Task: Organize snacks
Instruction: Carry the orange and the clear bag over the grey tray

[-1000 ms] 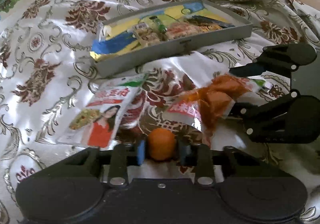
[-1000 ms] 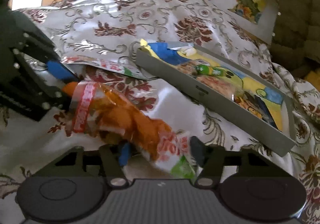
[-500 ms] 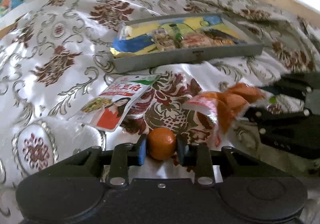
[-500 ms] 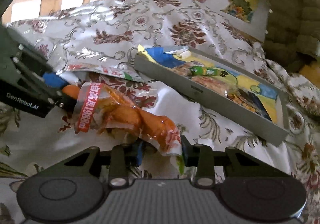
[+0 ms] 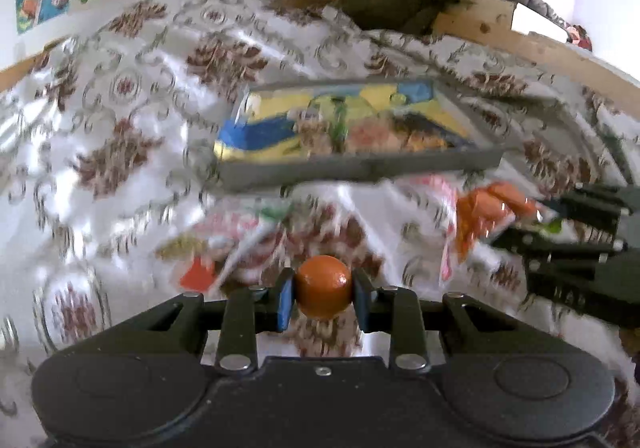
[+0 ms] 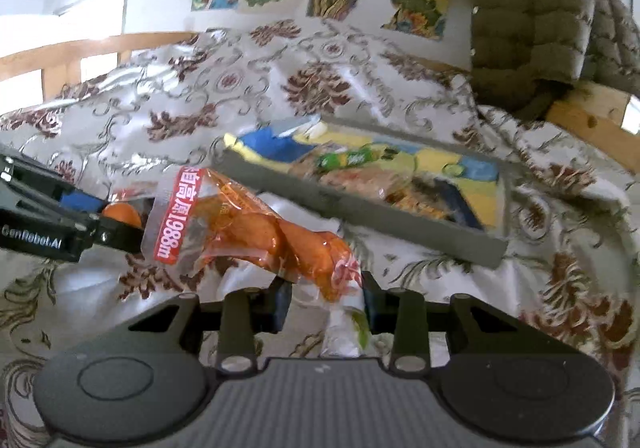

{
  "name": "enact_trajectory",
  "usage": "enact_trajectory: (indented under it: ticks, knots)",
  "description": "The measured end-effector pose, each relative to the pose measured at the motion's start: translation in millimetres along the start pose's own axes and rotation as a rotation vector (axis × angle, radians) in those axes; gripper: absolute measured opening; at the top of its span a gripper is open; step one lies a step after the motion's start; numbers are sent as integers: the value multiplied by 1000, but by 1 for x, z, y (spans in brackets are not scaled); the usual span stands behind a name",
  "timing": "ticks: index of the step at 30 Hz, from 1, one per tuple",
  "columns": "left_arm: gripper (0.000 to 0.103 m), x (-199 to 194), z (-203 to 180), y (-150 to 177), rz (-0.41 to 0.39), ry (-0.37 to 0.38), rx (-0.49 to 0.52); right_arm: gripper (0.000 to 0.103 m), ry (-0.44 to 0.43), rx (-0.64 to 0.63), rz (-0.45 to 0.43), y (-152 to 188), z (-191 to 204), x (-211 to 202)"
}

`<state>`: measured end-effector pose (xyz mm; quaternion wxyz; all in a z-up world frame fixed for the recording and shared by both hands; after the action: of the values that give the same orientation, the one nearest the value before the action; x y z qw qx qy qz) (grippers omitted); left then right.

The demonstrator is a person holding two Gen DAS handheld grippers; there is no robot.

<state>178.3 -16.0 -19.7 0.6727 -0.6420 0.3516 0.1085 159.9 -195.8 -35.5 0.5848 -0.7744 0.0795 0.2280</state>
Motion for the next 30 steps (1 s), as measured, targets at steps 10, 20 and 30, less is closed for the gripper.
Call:
enact_trajectory:
  ticks: [10, 20, 30]
  knots:
    - [32, -8, -15, -94, -165, 52, -1, 40, 88, 19, -71, -32, -27, -8]
    - [32, 65, -12, -125, -175, 83, -26, 41, 139, 72, -60, -75, -69, 46]
    - [32, 144, -6, -154, -214, 107, -26, 42, 214, 129, 29, -67, -108, 135]
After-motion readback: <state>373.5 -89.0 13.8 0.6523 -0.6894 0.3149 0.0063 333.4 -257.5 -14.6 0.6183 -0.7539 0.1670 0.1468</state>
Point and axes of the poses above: each gripper's, at about its wrist camera, not at the fingertips, and x roughly the way its jaws point, z to its left, y to its underside, the point moved 3 cm from there along x, roughly the way its jaws point, and after that the axes turned 5 degrees about y, right-handed, at the moved point
